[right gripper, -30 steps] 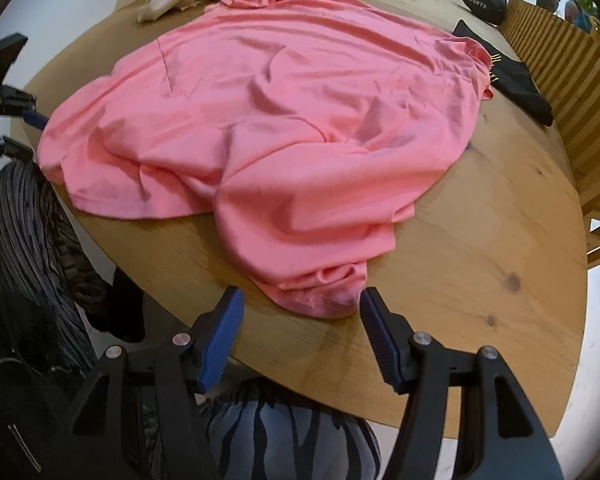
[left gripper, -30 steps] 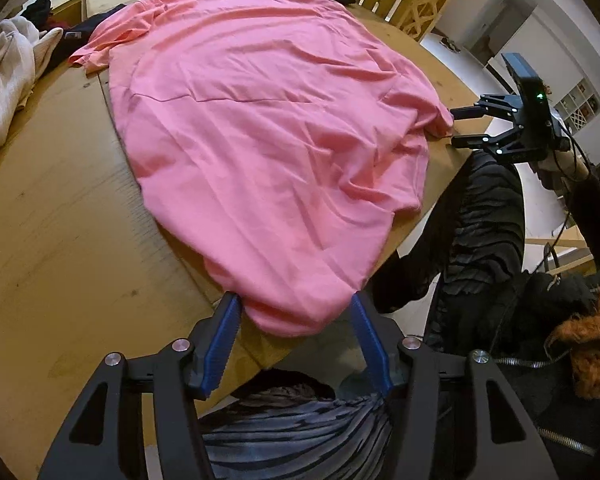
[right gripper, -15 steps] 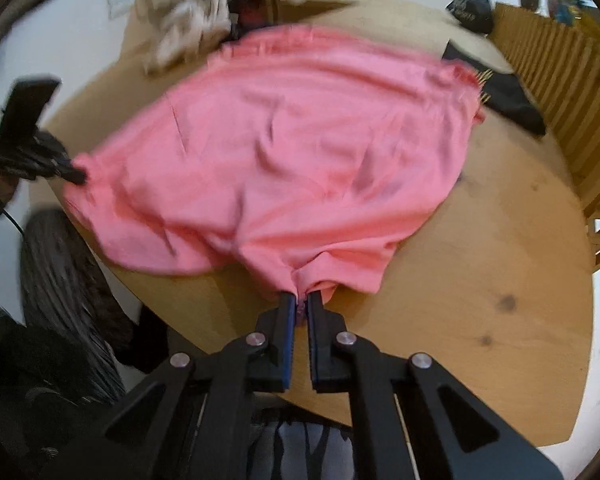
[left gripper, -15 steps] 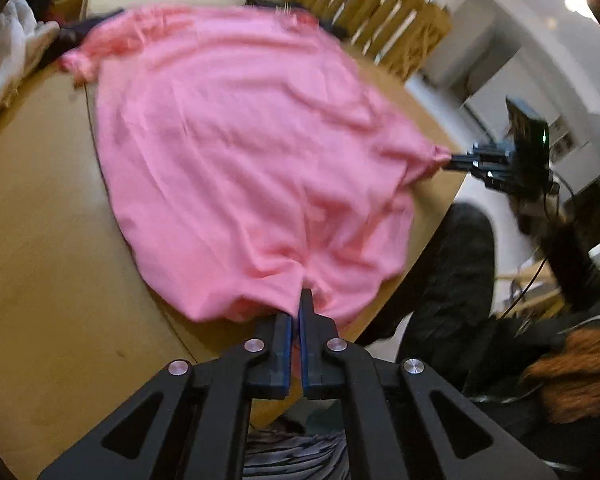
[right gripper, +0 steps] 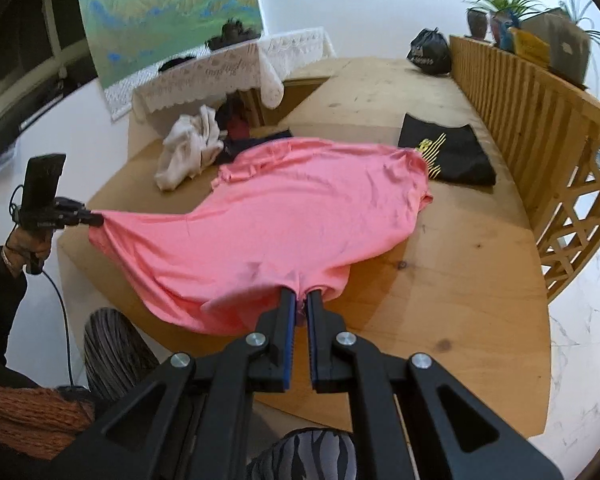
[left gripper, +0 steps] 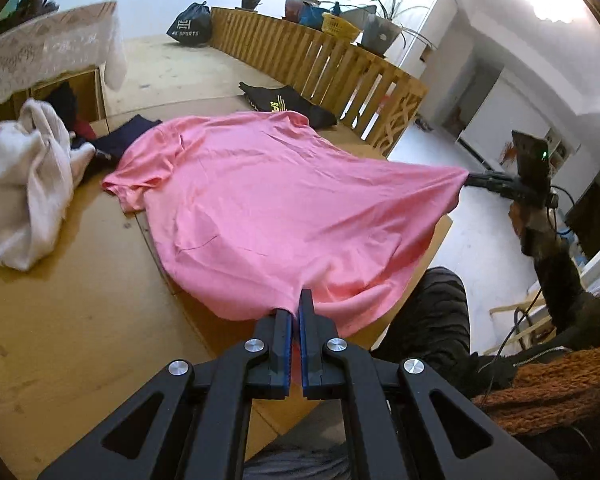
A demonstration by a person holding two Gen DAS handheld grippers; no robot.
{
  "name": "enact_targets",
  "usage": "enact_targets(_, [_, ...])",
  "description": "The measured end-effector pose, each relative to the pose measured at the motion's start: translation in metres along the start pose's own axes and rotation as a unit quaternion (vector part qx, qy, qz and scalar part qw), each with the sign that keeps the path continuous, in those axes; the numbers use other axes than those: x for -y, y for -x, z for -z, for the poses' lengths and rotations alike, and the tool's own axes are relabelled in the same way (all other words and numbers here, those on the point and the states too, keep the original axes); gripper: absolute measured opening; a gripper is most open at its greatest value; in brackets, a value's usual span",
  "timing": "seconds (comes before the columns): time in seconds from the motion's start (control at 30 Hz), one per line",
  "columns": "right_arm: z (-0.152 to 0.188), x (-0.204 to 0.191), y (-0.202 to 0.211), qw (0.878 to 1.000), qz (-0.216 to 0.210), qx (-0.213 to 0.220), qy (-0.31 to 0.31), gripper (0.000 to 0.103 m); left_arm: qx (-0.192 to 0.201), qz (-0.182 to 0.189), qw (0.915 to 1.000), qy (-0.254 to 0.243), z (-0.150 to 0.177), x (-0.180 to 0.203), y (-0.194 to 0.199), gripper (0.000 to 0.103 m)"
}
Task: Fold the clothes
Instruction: 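Pull the hem taut with both grippers, then open both grippers, then move the left gripper to the shirt hem beside the sleeve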
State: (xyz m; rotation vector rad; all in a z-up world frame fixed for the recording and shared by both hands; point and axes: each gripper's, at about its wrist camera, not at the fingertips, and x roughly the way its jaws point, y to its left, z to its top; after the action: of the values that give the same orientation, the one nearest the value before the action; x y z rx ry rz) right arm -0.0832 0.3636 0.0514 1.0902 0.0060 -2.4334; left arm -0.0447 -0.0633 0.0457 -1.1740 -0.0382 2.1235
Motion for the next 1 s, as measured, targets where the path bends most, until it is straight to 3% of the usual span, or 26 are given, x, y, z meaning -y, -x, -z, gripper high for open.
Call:
enact_targets(0.07, [0.005,0.002,0.013,1.000,-0.010,-0.001,-0.011,0.006,-0.014,-0.004,0.9999,-0.001,0.002,0.004,0.004,0.003])
enact_targets(0.13, [0.018,0.013,0.013,0.999,0.010,-0.029,-0.036,0.006,-0.045,-0.014,0.9989,0.004,0.009,0.003,-0.001,0.006])
enact_targets(0.2, [0.048,0.030,-0.013,0.989,0.053,-0.122,-0.066,0.009,-0.104,-0.036,0.9938,0.017,0.026,-0.009,-0.019,0.028])
enact_targets(0.27, [0.079,0.043,-0.039,0.971,0.090,-0.209,-0.076,0.009,-0.162,-0.058,0.9846,0.030,0.043,-0.021,-0.038,0.028])
enact_targets(0.33, [0.095,0.050,-0.056,0.959,0.114,-0.249,-0.071,0.009,-0.171,-0.073,0.9822,0.027,0.043,-0.028,-0.044,0.028])
enact_targets(0.47, [0.060,0.038,-0.069,0.976,0.103,-0.189,-0.028,0.009,-0.143,-0.071,0.9871,-0.004,0.009,-0.024,-0.050,0.034])
enact_targets(0.57, [0.033,0.030,-0.085,0.984,0.097,-0.151,0.008,0.009,-0.138,-0.067,0.9877,-0.029,-0.021,-0.030,-0.079,0.037])
enact_targets(0.67, [0.009,0.025,-0.131,0.981,0.101,-0.156,0.055,0.009,-0.141,-0.074,0.9863,-0.043,-0.047,-0.039,-0.110,0.037])
enact_targets(0.8, [-0.006,0.043,-0.191,0.976,0.116,-0.177,0.058,0.009,-0.154,-0.088,0.9836,-0.031,-0.068,-0.069,-0.156,0.037])
enact_targets(1.0, [0.000,0.071,-0.222,0.966,0.126,-0.221,0.053,0.009,-0.174,-0.091,0.9806,-0.001,-0.074,-0.109,-0.184,0.037])
